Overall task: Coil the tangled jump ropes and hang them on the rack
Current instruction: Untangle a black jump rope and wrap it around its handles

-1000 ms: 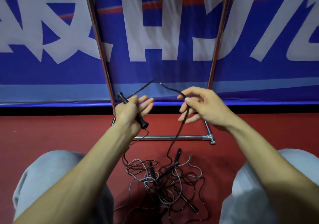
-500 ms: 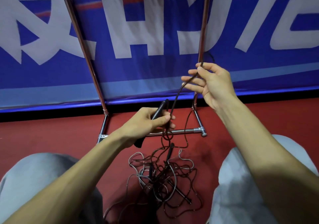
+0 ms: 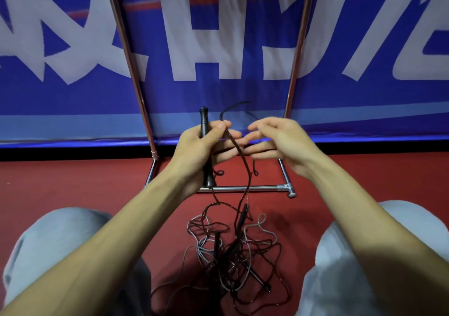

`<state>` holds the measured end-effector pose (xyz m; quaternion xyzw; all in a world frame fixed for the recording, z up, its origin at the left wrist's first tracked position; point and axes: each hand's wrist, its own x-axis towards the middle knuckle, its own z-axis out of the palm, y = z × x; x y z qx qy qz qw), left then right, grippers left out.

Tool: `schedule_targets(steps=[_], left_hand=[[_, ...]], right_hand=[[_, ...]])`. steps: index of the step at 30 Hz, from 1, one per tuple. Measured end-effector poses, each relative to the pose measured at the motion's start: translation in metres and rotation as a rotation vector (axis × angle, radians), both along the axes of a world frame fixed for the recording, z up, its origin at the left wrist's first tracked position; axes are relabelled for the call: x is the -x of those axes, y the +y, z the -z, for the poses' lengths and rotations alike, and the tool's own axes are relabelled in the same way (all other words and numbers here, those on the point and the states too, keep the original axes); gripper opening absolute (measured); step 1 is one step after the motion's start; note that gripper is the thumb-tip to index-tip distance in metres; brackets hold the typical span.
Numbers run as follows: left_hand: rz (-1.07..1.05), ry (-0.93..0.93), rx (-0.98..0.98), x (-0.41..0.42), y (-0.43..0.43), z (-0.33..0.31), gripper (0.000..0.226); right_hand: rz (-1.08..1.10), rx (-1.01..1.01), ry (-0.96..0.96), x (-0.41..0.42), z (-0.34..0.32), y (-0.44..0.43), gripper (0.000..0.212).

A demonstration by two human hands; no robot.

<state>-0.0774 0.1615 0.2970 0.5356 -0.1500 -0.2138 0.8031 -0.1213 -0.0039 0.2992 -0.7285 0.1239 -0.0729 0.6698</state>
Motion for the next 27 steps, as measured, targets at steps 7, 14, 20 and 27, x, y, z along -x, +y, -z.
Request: schedule_targets(steps=[7,14,20,27], left_hand=[[-0.151,0.28,0.477,-0.024,0.016,-0.006,0.013],[-0.224,0.343,0.491,-0.033,0.019,0.0,0.017],[-0.224,0.068,-0.066,-0.023,0.006,0.012,0.009],[0.232,-0.177,-0.393,-0.001,-0.003,0.018,0.014]], right_hand=[[-0.436,0.198,0.107,0.005,0.008,0.02,0.018],[-0.312,0.228,0.013,0.001,0.009,0.029,0.016],[-0.192,-0.056,-0.129,0.006,-0.007,0.018,0.015],[-0.017,-0.451,-0.385,0.011,-0.028,-0.002,0.016]])
